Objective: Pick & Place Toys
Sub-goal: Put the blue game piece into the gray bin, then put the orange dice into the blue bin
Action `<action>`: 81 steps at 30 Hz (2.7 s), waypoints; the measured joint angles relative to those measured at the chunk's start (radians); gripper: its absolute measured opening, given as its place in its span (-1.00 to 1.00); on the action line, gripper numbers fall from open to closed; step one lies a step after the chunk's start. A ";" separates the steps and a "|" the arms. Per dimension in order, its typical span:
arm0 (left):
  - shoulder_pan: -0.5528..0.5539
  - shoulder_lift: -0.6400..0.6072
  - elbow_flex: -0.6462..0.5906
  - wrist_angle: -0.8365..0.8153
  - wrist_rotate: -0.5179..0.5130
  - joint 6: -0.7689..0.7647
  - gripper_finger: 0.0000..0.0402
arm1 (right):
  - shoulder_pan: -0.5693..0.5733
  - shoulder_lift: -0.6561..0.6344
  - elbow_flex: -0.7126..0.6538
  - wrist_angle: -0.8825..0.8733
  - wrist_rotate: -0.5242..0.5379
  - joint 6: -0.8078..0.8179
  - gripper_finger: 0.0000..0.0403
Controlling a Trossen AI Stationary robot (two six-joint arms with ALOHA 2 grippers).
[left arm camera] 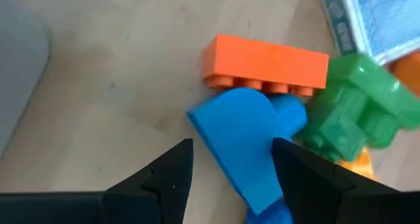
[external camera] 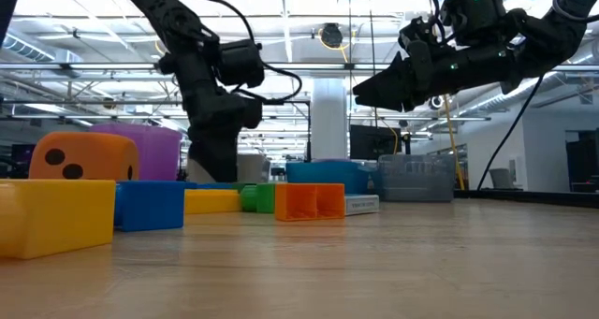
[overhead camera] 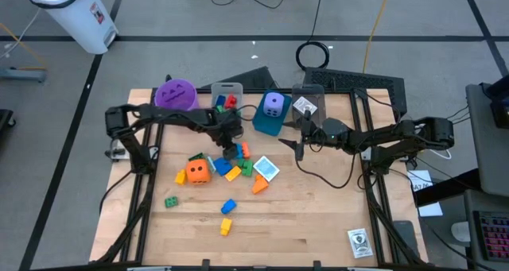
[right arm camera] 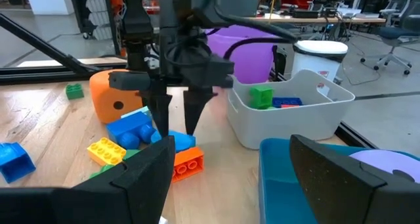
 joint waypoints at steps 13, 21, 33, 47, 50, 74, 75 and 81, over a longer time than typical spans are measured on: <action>-0.021 0.012 0.001 0.010 0.032 -0.015 -0.05 | 0.000 0.000 -0.001 -0.001 0.000 0.000 0.43; -0.033 0.012 0.001 0.001 0.067 -0.010 -0.55 | 0.000 0.000 0.000 0.000 0.000 0.000 0.43; -0.044 -0.015 0.024 -0.101 0.081 0.052 -0.97 | 0.000 0.000 0.000 0.000 0.000 0.000 0.43; -0.089 -0.030 0.282 -0.356 -0.043 0.138 -0.91 | 0.000 0.000 0.000 0.000 0.000 0.000 0.43; -0.091 -0.030 0.308 -0.374 -0.043 0.197 -0.92 | 0.000 0.000 0.000 0.008 0.000 0.000 0.43; 0.036 -0.030 0.329 -0.503 -0.085 0.194 0.07 | 0.000 0.000 0.001 0.136 0.000 0.000 0.43; 0.034 -0.030 0.329 -0.518 -0.085 0.193 0.09 | 0.000 0.000 0.001 0.136 0.000 0.000 0.43; 0.014 -0.056 0.329 -0.574 -0.085 0.189 0.07 | 0.000 0.000 0.001 0.136 0.000 0.000 0.43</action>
